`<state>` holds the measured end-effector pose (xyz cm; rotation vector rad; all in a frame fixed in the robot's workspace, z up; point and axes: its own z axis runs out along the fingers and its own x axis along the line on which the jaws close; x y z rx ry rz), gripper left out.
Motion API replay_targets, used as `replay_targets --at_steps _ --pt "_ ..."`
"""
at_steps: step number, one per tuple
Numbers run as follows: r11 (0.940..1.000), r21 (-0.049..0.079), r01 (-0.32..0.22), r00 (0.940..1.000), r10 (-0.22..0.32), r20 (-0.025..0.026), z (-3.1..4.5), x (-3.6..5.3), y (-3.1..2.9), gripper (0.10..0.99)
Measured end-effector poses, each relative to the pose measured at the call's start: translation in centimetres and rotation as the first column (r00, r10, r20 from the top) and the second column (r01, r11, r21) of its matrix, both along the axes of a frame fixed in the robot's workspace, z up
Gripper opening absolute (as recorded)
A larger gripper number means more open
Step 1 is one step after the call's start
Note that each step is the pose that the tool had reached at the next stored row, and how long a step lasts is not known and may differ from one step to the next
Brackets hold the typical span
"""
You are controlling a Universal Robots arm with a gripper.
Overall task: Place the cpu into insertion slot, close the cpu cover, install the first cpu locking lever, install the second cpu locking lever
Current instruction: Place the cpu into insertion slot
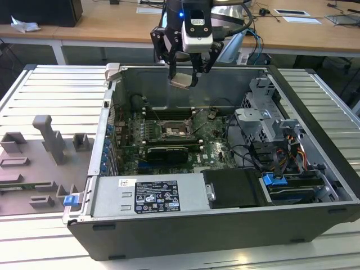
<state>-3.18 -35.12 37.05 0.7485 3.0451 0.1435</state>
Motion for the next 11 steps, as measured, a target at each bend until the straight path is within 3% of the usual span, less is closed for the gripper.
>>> replay_targets --at_steps 11 --pt "0.9973 0.000 0.073 0.9973 -0.073 -0.0001 0.00 0.00 0.00 0.541"
